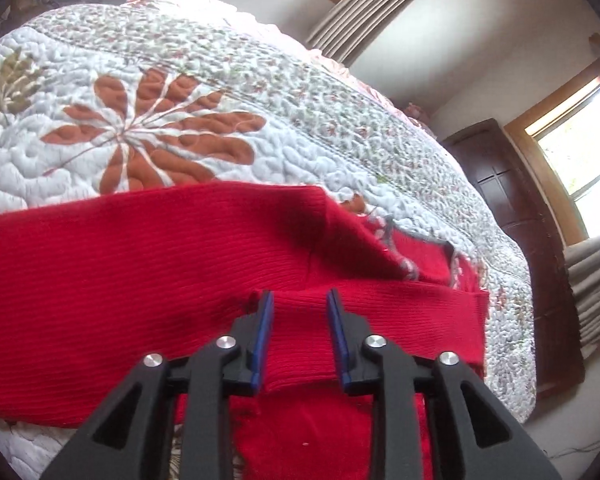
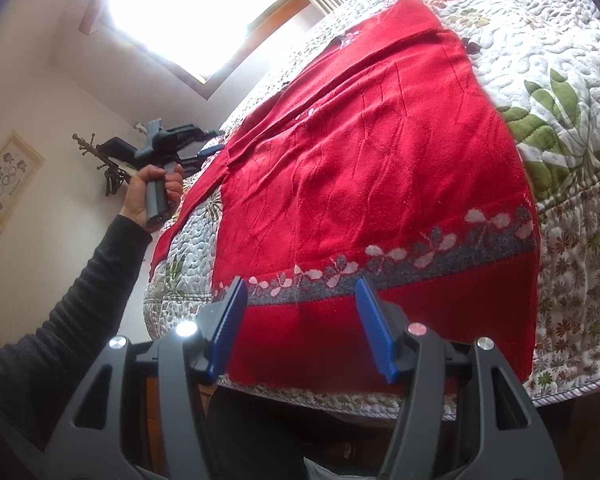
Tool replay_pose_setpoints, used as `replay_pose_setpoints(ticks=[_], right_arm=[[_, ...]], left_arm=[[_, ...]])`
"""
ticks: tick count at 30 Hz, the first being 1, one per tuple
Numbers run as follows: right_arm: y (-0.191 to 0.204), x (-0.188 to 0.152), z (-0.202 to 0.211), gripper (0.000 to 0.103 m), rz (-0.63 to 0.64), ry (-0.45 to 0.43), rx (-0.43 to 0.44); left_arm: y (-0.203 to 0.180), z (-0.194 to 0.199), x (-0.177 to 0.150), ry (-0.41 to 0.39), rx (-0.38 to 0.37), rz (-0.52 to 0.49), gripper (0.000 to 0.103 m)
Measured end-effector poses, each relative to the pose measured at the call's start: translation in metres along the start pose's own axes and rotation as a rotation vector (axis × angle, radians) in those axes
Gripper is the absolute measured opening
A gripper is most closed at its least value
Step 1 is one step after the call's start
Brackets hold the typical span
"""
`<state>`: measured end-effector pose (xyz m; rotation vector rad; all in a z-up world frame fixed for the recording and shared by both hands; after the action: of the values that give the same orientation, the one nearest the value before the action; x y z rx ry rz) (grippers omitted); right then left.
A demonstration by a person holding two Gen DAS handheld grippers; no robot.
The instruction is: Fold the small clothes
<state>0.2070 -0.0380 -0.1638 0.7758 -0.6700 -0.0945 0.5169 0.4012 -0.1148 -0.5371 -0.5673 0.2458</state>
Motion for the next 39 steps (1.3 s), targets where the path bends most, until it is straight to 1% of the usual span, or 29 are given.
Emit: replay_pose_setpoints(ticks=[4, 5, 8, 11, 12, 13, 14, 15, 17, 18, 19, 20, 21, 22, 23, 24, 25, 26, 27, 28, 29, 30, 31, 33, 35, 36, 37, 38, 39], right_arm=[[0.008, -0.001, -0.005, 0.057, 0.011, 0.003, 0.009], [0.009, -0.001, -0.005, 0.057, 0.015, 0.003, 0.010], [0.007, -0.003, -0.007, 0.058, 0.010, 0.012, 0.004], [0.002, -0.006, -0.013, 0.058, 0.000, 0.031, -0.012], [0.000, -0.007, -0.013, 0.058, -0.004, 0.034, -0.017], [-0.001, -0.007, -0.013, 0.058, -0.010, 0.034, -0.019], [-0.002, -0.007, -0.013, 0.058, -0.014, 0.033, -0.021], [-0.003, -0.007, -0.012, 0.058, -0.017, 0.030, -0.024], [-0.006, -0.007, -0.012, 0.059, -0.022, 0.027, -0.028], [-0.007, -0.007, -0.012, 0.059, -0.024, 0.027, -0.031], [-0.008, -0.007, -0.013, 0.059, -0.026, 0.029, -0.033], [-0.010, -0.007, -0.013, 0.059, -0.027, 0.032, -0.036], [-0.011, -0.008, -0.015, 0.059, -0.029, 0.036, -0.037], [-0.012, -0.008, -0.016, 0.059, -0.030, 0.041, -0.037], [-0.012, -0.008, -0.017, 0.059, -0.028, 0.046, -0.035], [-0.011, -0.007, -0.019, 0.059, -0.025, 0.049, -0.034], [-0.010, -0.007, -0.019, 0.059, -0.021, 0.048, -0.034], [-0.009, -0.007, -0.019, 0.060, -0.021, 0.046, -0.032], [-0.009, -0.006, -0.020, 0.062, -0.025, 0.045, -0.032], [-0.009, -0.006, -0.021, 0.062, -0.030, 0.045, -0.030], [-0.008, -0.008, -0.024, 0.062, -0.031, 0.050, -0.029], [-0.008, -0.008, -0.028, 0.062, -0.031, 0.056, -0.028], [-0.008, -0.010, -0.033, 0.062, -0.031, 0.064, -0.028], [-0.007, -0.009, -0.041, 0.062, -0.027, 0.081, -0.026], [-0.005, -0.006, -0.046, 0.062, -0.014, 0.088, -0.025], [-0.004, -0.004, -0.047, 0.062, -0.006, 0.086, -0.026], [-0.004, -0.001, -0.047, 0.062, 0.000, 0.083, -0.027], [-0.004, 0.001, -0.048, 0.062, 0.003, 0.082, -0.031], [-0.005, 0.003, -0.048, 0.063, 0.003, 0.083, -0.036]], left_arm=[[0.010, -0.018, 0.008, 0.058, 0.106, 0.071, 0.046], [0.014, -0.022, 0.008, 0.075, 0.121, 0.084, 0.046], [0.016, -0.034, 0.004, 0.132, 0.099, 0.093, 0.050], [0.010, -0.041, 0.005, 0.133, 0.083, 0.079, 0.049], [0.010, -0.040, 0.007, 0.113, 0.071, 0.068, 0.033], [0.005, -0.039, 0.009, 0.091, 0.043, 0.044, 0.022], [0.001, -0.035, 0.011, 0.061, 0.020, 0.016, 0.015], [-0.005, -0.030, 0.010, 0.019, -0.007, -0.024, 0.012], [-0.021, -0.009, 0.004, -0.113, -0.114, -0.151, 0.011], [-0.028, 0.003, -0.006, -0.185, -0.166, -0.232, 0.011], [-0.027, 0.005, -0.012, -0.204, -0.141, -0.269, 0.011], [-0.020, -0.002, -0.016, -0.193, -0.042, -0.288, 0.011], [-0.009, -0.011, -0.017, -0.157, 0.046, -0.283, 0.015], [0.004, -0.022, -0.016, -0.107, 0.100, -0.250, 0.019], [0.014, -0.025, -0.014, -0.089, 0.123, -0.214, 0.025], [0.019, -0.022, -0.011, -0.102, 0.121, -0.195, 0.029], [0.020, -0.016, -0.005, -0.135, 0.131, -0.194, 0.032], [0.018, -0.009, 0.000, -0.176, 0.152, -0.199, 0.041], [0.014, -0.002, 0.007, -0.215, 0.159, -0.205, 0.054], [0.007, 0.003, 0.015, -0.244, 0.132, -0.209, 0.060], [-0.002, 0.004, 0.023, -0.248, 0.089, -0.213, 0.065], [-0.012, 0.000, 0.031, -0.227, 0.042, -0.219, 0.066], [-0.029, -0.013, 0.038, -0.180, -0.013, -0.230, 0.066], [-0.056, -0.038, 0.047, -0.092, -0.080, -0.272, 0.069], [-0.081, -0.065, 0.058, -0.037, -0.074, -0.379, 0.069], [-0.087, -0.081, 0.063, 0.018, -0.081, -0.421, 0.069], [-0.094, -0.100, 0.067, 0.095, -0.091, -0.455, 0.069], [-0.095, -0.114, 0.065, 0.154, -0.082, -0.497, 0.067], [-0.101, -0.129, 0.065, 0.197, -0.041, -0.571, 0.058]])
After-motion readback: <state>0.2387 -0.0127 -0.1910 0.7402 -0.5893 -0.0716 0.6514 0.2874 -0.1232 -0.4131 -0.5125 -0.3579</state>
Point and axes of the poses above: each gripper's, at about its wrist camera, not at the fingertips, and z roughly against the way its jaws point, y to its left, x to its top, the point moved 2 cm from there along -z, roughly the way its jaws point, and after that the axes turned 6 degrees about -y, right-handed, at the moved point
